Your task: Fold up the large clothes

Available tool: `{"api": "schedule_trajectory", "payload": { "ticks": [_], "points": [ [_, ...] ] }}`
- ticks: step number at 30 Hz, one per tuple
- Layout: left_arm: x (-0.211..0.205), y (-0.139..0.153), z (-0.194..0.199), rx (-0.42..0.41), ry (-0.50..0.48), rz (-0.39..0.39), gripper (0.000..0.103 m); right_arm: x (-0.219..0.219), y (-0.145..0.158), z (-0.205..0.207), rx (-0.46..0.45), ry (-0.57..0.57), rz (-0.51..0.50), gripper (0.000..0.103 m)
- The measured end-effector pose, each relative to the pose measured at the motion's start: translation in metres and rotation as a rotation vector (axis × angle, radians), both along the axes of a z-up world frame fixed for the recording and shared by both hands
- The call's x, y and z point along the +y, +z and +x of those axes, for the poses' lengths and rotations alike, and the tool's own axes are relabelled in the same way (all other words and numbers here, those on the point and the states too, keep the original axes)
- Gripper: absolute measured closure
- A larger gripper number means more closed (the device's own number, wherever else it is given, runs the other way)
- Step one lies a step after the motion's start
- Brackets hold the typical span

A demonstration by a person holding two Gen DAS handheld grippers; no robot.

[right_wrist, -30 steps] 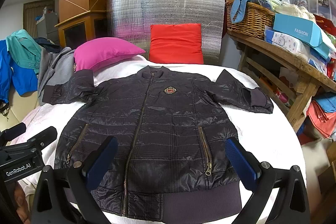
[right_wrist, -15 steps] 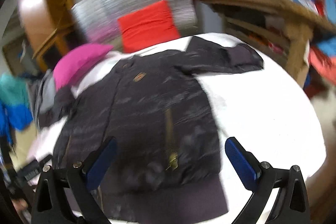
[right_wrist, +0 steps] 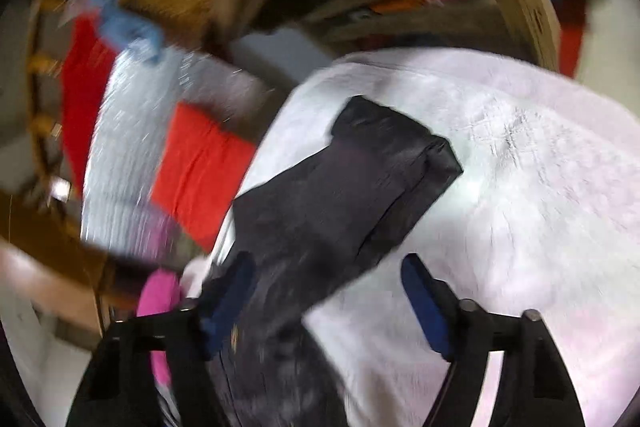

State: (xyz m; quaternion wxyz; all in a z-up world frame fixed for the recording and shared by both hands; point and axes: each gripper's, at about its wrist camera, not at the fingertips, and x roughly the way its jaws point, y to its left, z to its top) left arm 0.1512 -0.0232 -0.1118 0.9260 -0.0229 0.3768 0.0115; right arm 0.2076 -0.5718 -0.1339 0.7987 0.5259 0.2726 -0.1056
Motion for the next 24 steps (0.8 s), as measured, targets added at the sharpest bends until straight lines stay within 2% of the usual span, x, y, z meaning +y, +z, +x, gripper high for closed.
{"api": "schedule_trajectory", "payload": {
  "ticks": [3, 7, 9, 11, 12, 13, 14, 15, 17, 21, 24],
  "points": [
    [0.005, -0.006, 0.002, -0.009, 0.006, -0.028, 0.000, -0.014, -0.009, 0.026, -0.016, -0.005, 0.015, 0.029],
    [0.011, -0.014, 0.005, 0.017, 0.008, -0.106, 0.000, -0.021, -0.026, 0.048, 0.032, -0.026, 0.013, 0.029],
    [0.008, -0.017, 0.006, 0.032, 0.002, -0.112, 0.000, -0.025, -0.036, 0.056, 0.054, -0.037, 0.032, 0.031],
    [0.005, -0.020, 0.008, 0.041, -0.008, -0.106, 0.000, -0.026, -0.042, 0.062, 0.072, -0.032, 0.032, 0.048],
    [0.004, -0.021, 0.008, 0.042, -0.010, -0.101, 0.000, -0.025, -0.041, 0.065, 0.095, -0.025, 0.013, 0.065],
    [0.003, -0.020, 0.008, 0.041, -0.013, -0.100, 0.000, -0.023, -0.037, 0.067, 0.105, -0.018, -0.012, 0.075],
    [0.003, -0.020, 0.008, 0.038, -0.012, -0.102, 0.000, -0.021, -0.032, 0.068, 0.107, -0.012, -0.037, 0.079],
    [0.004, -0.019, 0.008, 0.036, -0.011, -0.107, 0.000, -0.018, -0.023, 0.069, 0.099, -0.003, -0.073, 0.085],
    [0.006, -0.018, 0.007, 0.035, -0.006, -0.124, 0.000, -0.006, 0.003, 0.069, 0.058, 0.026, -0.124, 0.086],
    [0.012, -0.016, 0.007, 0.034, 0.007, -0.156, 0.000, 0.040, 0.077, 0.079, -0.103, 0.143, -0.185, 0.086],
    [0.016, -0.014, 0.006, 0.023, 0.022, -0.171, 0.000, 0.090, 0.130, 0.085, -0.244, 0.237, -0.189, 0.086]
  ]
}}
